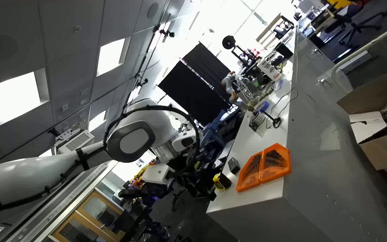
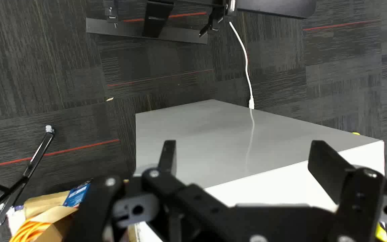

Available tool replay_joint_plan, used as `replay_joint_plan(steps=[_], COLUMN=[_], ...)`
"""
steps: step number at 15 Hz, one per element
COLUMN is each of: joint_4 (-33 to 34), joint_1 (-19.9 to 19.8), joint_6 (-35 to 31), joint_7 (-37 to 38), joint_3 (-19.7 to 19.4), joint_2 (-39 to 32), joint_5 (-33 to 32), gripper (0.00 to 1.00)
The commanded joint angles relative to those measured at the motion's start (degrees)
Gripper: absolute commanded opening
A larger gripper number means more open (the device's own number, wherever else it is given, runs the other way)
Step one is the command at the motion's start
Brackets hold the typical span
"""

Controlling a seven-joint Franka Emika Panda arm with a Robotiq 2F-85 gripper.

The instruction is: Point the yellow and black object to the left

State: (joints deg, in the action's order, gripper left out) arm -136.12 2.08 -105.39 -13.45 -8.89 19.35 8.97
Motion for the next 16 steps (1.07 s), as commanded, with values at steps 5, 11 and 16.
replay_joint_plan(steps=[5, 11, 16], joint_4=[0.09, 4.51, 10.79], joint_1=[-1.32, 0.42, 0.53], joint_6=[0.14, -10.47, -22.25], joint_7=[-0.35, 8.34, 27.96], joint_3=[1.2, 6.25, 12.9], joint_2=[-0.09, -5.36, -14.05], joint_5=[0.36, 3.94, 4.73], gripper=[1.0, 1.0, 1.0])
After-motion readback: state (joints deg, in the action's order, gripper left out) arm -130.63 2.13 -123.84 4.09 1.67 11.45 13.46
